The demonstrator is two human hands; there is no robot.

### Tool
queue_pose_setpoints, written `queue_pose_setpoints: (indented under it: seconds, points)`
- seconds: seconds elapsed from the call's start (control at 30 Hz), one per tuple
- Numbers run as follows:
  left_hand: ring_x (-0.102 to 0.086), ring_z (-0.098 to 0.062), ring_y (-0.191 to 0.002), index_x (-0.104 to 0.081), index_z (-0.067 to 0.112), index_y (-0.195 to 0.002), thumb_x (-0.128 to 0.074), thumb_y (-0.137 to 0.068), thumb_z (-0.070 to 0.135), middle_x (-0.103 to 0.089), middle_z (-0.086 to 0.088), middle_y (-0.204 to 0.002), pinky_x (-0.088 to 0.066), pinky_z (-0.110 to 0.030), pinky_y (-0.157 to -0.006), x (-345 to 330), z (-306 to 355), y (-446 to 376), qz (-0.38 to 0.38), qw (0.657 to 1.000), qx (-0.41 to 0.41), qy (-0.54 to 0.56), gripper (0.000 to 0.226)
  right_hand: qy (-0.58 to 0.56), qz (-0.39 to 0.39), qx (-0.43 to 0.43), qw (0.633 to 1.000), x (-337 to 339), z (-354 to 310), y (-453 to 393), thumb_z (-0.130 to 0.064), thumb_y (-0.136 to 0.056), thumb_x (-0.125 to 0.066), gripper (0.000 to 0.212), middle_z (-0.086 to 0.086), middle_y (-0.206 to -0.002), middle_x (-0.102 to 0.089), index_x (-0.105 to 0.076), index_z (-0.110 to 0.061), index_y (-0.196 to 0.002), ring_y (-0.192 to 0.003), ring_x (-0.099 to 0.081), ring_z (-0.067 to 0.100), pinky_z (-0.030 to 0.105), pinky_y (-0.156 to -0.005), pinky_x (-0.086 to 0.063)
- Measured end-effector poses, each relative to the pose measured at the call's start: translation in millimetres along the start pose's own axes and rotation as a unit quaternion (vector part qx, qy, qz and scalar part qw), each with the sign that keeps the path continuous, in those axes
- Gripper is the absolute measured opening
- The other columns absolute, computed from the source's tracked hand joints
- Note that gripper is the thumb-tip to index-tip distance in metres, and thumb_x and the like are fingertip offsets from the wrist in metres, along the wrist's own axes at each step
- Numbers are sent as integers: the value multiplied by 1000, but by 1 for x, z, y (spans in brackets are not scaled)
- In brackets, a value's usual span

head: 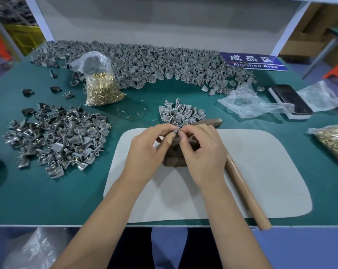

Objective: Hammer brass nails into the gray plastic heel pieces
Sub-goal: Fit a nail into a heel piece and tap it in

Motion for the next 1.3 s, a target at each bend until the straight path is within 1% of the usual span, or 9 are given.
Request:
queue_pose_setpoints:
  seconds: [0.2, 0.3, 0.5, 0.67, 0.9, 1.07, 1.13, 1.2, 1.3]
  points:
    - [-69, -2, -94, -72, 21, -110, -70, -96, 14, -75, 16, -101, -50, -16, -86, -2, 0, 3, 7, 1000, 6, 7, 16, 4, -6, 11, 1000, 1, -2, 0, -15, -94, -70, 5, -7, -90, -69, -74, -17, -93, -85, -61, 21, 43, -76, -51]
    - [-68, -1, -93, -72, 21, -110, -68, -96, 17, -74, 17, -101, -50, -15, -86, -2, 1, 4, 4, 1000, 1, -9, 15, 8, -12, 18, 1000, 1, -2, 1, -12, -93, -71, 4, -5, -91, -70, -74, -15, -94, -85, -61, 20, 38, -77, -50]
    - [-68, -5, -93, -71, 25, -109, -65, -97, 20, -73, 18, -101, -53, -25, -87, -2, -3, 3, 3, 1000, -2, -19, 14, 33, -30, 50, 998, 1, -3, -1, -10, -94, -68, 6, -3, -93, -69, -73, -12, -95, -86, -61, 20, 25, -79, -43]
    - [-63, -1, -89, -62, 33, -110, -59, -98, 26, -65, 23, -105, -51, -23, -83, -1, 1, 3, 1, 998, -40, -49, 14, 56, -35, 83, 994, 0, -3, 0, -6, -96, -65, 8, 1, -95, -68, -72, -9, -97, -88, -60, 23, 23, -81, -39]
    - [-64, -6, -89, -71, 20, -108, -65, -97, 11, -71, 12, -100, -53, -29, -83, 0, -1, 4, 9, 998, -52, -35, 15, 26, -66, 81, 994, 1, -2, -2, 1, -97, -62, 9, 8, -94, -65, -71, -1, -97, -88, -60, 28, 12, -89, -33]
    - [-67, -11, -88, -74, 13, -107, -66, -96, 11, -73, 6, -99, -55, -34, -82, 0, 3, 3, 13, 997, -55, -44, 13, 21, -60, 70, 996, -3, -4, -1, 2, -97, -62, 8, 13, -95, -65, -70, 2, -98, -88, -60, 31, 21, -89, -38]
    - [-68, -10, -90, -73, 14, -107, -66, -96, 13, -73, 8, -98, -55, -31, -83, -1, 6, 4, 25, 998, -45, -46, 13, 13, -47, 60, 997, -3, -5, -1, 3, -96, -63, 7, 13, -95, -66, -70, 3, -98, -89, -59, 28, 17, -91, -37]
    - [-68, -3, -90, -72, 18, -106, -66, -96, 14, -73, 15, -95, -53, -22, -83, -4, 8, 5, 43, 999, -16, -17, 12, 2, -30, 46, 999, -2, -6, -1, 4, -95, -64, 7, 10, -94, -67, -70, 1, -98, -89, -56, 20, 9, -91, -33]
    - [-71, -2, -90, -71, 19, -105, -68, -97, 16, -74, 19, -93, -49, -11, -81, -6, 8, 5, 57, 997, 32, 52, 10, -28, -15, 33, 999, -1, -7, -2, 3, -96, -64, 7, 5, -92, -66, -69, -2, -96, -87, -53, 10, 8, -85, -35]
Point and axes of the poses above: each hand's wrist, its own y-axis away from the middle knuckle, its own x-axis out of the back of the hand, z = x × y, the point moved 2 cm from there along -y, towards the middle knuckle
